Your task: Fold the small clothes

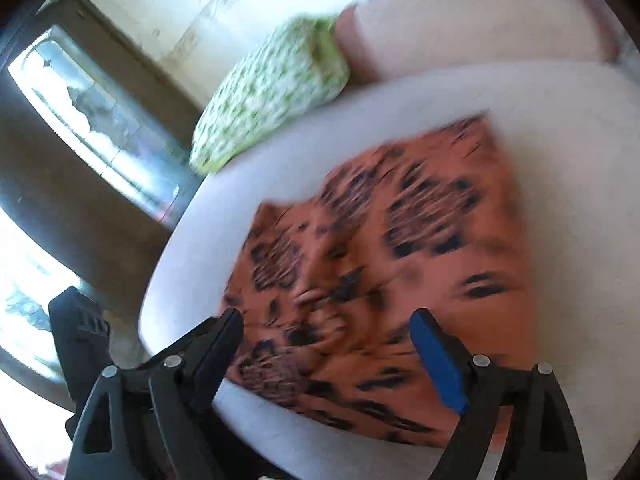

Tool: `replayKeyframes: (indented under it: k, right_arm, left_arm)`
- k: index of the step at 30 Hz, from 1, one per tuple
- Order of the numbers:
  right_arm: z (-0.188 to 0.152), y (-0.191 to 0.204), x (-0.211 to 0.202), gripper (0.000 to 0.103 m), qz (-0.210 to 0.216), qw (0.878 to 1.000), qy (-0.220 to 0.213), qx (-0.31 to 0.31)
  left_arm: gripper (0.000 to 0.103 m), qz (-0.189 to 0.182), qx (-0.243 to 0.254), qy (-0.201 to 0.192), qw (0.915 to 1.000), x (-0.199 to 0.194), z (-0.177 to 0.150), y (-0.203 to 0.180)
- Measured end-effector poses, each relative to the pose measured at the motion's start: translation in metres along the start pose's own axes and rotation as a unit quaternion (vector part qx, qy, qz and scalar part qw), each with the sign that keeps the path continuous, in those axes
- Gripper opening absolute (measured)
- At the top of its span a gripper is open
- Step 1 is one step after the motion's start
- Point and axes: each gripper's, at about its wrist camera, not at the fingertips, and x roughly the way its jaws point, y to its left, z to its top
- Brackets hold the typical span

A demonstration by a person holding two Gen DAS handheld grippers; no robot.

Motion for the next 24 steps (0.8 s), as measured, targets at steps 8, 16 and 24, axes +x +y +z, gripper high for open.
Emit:
replayKeyframes:
  k: [8,16,24]
  right_arm:
    - [-0.018,-0.061,-0.044,0.09,-0.026,0.995,-0.035,0.093]
    - [-0.012,-0.062,-0.059,0.09,-0.022,0.995,-0.04,0.083]
    - [0.001,-0.037,-0.038,0.09,-0.022,0.999,-0.019,0.044]
  left_arm:
    - [0.082,-0.041,-0.016,0.09,0.9949,0.046,-0.012,-0.031]
    - [0.013,-0.009,0.107,-0.071,0.9917,-0.045,0.003,-0.076]
    - [0.013,0.043,-0.037,0.032,0.9979,0.005,-0.028,0.036]
